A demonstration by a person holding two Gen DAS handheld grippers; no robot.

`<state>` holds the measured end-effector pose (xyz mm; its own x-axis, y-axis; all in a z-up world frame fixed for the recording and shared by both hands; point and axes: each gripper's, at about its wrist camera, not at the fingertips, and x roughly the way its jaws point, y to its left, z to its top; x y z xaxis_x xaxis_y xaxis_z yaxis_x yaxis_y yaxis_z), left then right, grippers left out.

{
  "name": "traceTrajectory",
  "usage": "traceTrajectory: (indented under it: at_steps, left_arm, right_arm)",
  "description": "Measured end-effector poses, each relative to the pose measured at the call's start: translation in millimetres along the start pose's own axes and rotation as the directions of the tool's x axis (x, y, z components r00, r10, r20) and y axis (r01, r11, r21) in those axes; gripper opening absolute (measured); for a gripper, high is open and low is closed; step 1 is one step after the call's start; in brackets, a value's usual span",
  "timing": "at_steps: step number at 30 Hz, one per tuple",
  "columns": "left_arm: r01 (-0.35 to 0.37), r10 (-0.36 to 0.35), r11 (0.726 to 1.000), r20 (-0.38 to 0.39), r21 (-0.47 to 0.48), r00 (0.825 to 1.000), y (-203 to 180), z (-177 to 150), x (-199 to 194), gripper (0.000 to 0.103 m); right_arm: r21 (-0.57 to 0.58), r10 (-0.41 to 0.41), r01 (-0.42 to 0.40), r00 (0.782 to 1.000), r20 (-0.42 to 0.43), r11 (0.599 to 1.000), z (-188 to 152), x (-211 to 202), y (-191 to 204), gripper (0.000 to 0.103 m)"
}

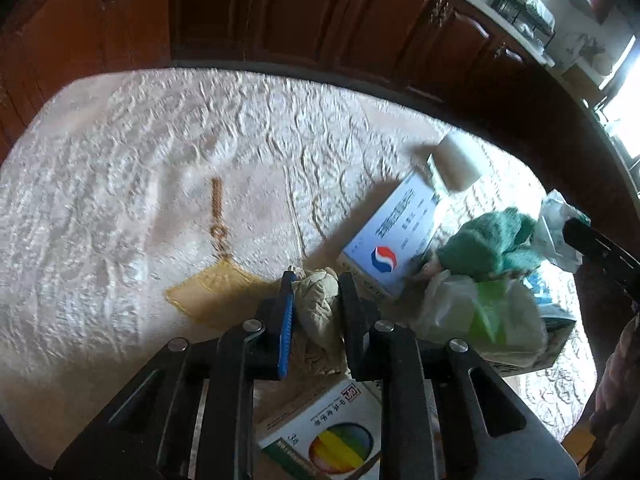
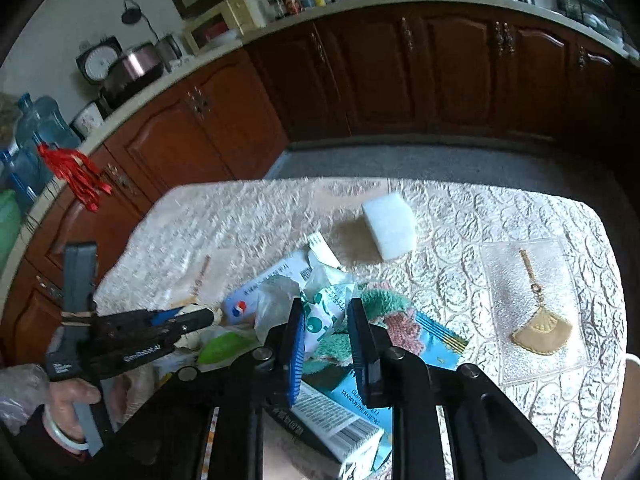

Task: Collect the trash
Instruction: 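Grasp the brown paper ball with the left tool while the right tool grasps the plastic bag, then carry the paper ball and plastic bag to the bucket and release both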

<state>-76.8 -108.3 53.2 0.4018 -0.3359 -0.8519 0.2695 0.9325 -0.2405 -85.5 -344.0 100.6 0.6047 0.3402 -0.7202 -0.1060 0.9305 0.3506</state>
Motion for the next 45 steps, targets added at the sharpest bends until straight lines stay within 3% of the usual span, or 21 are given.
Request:
traceTrajectory:
  at_steps: [7, 20, 45]
  left_arm:
    - [0.014, -0.018, 0.999, 0.106, 0.035, 0.994, -14, 7, -51, 0.018]
    - [0.025, -0.076, 0.978, 0.239, 0.209, 0.968, -101, 0, -118, 0.018]
    - [0.065, -0.210, 0.901, 0.301, 0.428, 0.930, -244, -25, -159, 0.018]
  right_arm:
    - [0.000, 0.022, -0.022, 0.998, 0.061, 1.000, 0, -40, 6, 0.019]
    - [0.006, 0.015, -0.017, 0.985, 0.170, 1.000, -15, -109, 7, 0.019]
    - [0.087, -0.096, 0.071, 0.940, 0.328, 0.994, -57, -218, -36, 0.019]
